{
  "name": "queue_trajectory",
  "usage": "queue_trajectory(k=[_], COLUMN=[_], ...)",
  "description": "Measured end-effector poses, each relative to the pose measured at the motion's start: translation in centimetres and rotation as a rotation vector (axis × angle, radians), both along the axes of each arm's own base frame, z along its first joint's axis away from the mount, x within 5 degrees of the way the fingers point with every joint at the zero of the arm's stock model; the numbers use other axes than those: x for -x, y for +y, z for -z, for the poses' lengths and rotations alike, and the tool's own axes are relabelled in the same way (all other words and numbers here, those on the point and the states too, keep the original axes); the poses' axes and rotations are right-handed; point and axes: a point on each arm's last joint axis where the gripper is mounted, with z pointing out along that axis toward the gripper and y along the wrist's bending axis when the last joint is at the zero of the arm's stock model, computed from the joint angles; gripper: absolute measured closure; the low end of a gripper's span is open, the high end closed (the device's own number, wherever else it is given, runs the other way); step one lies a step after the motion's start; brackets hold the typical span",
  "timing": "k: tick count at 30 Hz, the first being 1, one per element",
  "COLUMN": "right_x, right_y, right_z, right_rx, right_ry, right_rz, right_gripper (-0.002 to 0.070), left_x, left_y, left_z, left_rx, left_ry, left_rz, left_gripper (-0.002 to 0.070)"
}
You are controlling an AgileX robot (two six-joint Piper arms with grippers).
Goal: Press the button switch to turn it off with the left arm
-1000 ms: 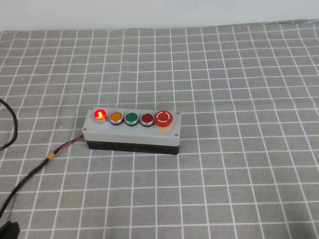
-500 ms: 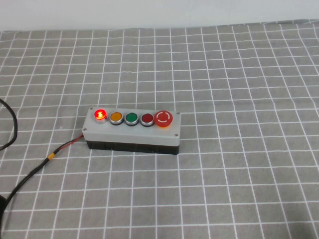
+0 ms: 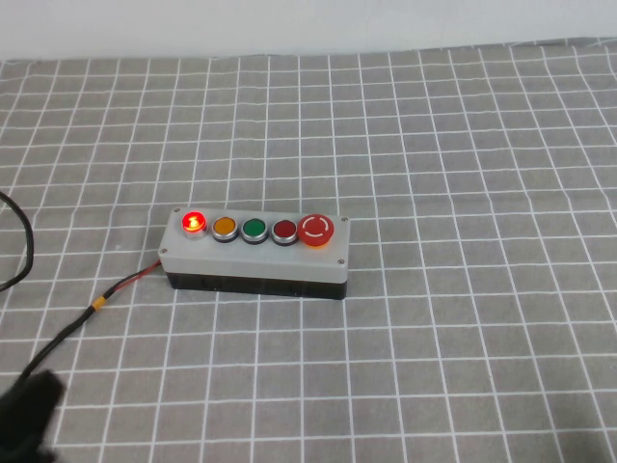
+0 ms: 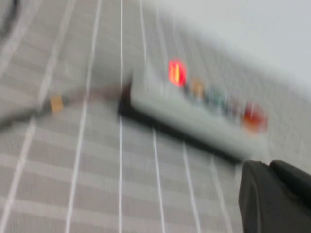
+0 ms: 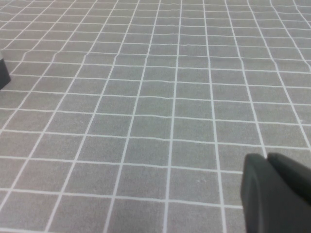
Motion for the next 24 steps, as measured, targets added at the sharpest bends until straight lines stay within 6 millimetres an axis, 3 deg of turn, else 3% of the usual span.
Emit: queue_trajectory(k=[4, 8, 15, 24], right_x=[0.0, 0.0, 0.0, 0.0], right_y=[0.0, 0.0, 0.0, 0.0], right_z=[0.0, 0.0, 0.0, 0.0], right_rx=[0.0, 0.0, 0.0, 0.0], right_ry=[0.0, 0.0, 0.0, 0.0], right_rz=[0.0, 0.0, 0.0, 0.0], right_gripper=[0.0694, 0.0694, 0.0694, 0.0694], left_x=[-2.3, -5.9, -14.2, -24.3], left_y=[-1.4, -2.6, -3.9, -5.4], left_z=[-2.3, -4.1, -7.1, -7.9], left_rx=[-0.125, -0.256, -0.383, -0.516], left_ry=[0.23, 0.391, 0.452, 0.543], left_rz=[0.158, 0.313, 0.413, 0.488], left_gripper=[0.0678, 0.0678, 0.0678, 0.0678])
